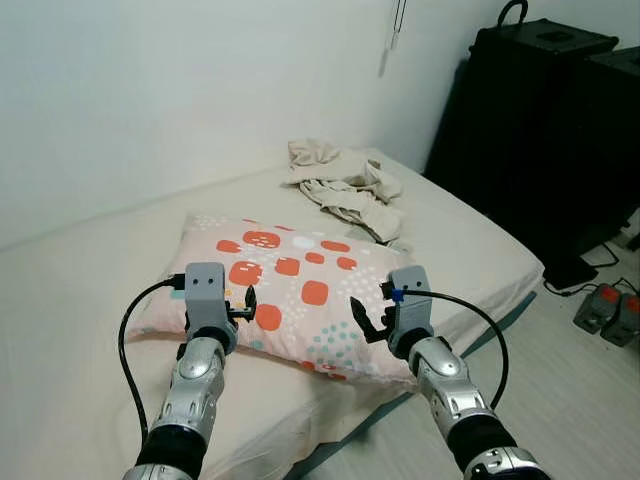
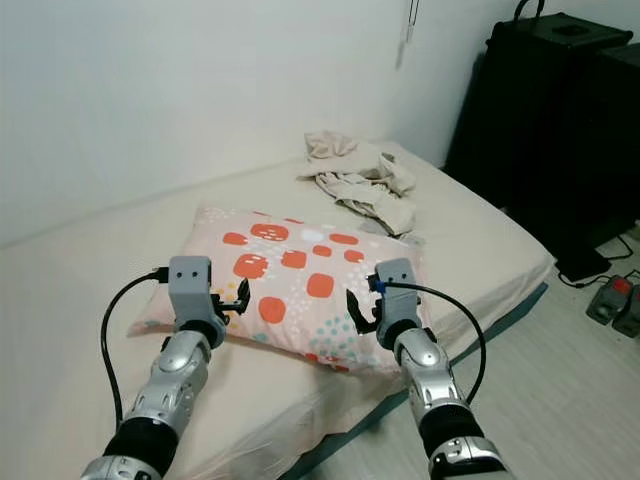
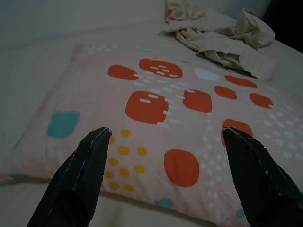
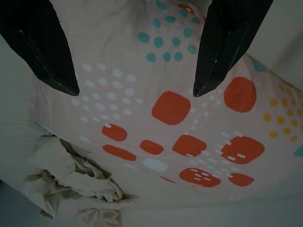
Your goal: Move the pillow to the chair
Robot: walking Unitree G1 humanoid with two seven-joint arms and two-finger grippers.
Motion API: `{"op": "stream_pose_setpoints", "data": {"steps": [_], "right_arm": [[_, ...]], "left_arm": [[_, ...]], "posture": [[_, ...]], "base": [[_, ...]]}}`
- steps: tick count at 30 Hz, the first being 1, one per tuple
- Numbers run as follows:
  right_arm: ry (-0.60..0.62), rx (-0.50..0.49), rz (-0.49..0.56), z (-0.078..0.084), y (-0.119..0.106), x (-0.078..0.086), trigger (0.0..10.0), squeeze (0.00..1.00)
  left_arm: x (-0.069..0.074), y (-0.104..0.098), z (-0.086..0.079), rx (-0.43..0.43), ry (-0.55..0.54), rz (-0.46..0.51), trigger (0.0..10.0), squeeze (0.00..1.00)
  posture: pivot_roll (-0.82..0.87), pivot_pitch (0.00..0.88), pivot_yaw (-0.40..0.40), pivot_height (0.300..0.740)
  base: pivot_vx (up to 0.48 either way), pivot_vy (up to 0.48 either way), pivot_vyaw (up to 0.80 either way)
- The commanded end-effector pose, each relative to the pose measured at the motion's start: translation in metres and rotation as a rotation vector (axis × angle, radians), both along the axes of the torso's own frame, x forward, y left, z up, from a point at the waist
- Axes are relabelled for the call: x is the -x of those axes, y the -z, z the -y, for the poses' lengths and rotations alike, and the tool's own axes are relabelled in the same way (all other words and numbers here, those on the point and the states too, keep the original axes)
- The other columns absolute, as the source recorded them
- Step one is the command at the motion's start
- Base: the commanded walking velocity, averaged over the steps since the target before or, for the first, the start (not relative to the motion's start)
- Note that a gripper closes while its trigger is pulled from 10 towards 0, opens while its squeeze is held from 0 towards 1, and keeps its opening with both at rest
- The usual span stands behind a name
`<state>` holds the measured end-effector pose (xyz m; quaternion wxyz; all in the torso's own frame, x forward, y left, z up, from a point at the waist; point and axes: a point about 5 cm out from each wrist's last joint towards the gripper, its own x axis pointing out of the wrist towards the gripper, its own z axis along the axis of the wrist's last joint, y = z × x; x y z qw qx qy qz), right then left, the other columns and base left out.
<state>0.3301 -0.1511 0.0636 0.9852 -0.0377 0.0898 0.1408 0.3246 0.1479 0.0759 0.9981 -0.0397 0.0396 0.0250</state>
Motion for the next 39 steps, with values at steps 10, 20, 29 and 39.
{"op": "stream_pose_setpoints", "data": {"steps": [10, 20, 29, 39], "right_arm": [[-0.007, 0.001, 0.000, 0.0041, -0.0024, -0.0008, 10.0, 0.00], [-0.014, 0.016, 0.018, 0.0041, -0.0050, -0.0020, 10.0, 0.00], [-0.012, 0.008, 0.019, 0.0029, -0.0028, 0.0010, 10.0, 0.00], [-0.005, -0.014, 0.019, 0.0033, -0.0027, 0.0017, 10.0, 0.00]], "left_arm": [[0.0032, 0.0085, -0.0019, -0.010, -0.008, -0.043, 10.0, 0.00], [0.0033, 0.0075, -0.0024, -0.023, 0.011, -0.039, 10.0, 0.00], [0.0034, 0.0062, -0.0011, -0.038, 0.037, -0.035, 10.0, 0.00], [0.0028, 0.0049, 0.0022, -0.061, 0.048, -0.043, 10.0, 0.00]], "posture": [[-0.09, 0.084, -0.010, 0.625], [-0.09, 0.085, -0.004, 0.606], [-0.08, 0.094, -0.002, 0.606], [-0.08, 0.095, -0.003, 0.586]], "base": [[0.000, 0.000, 0.00], [0.000, 0.000, 0.00], [0.000, 0.000, 0.00], [0.000, 0.000, 0.00]]}}
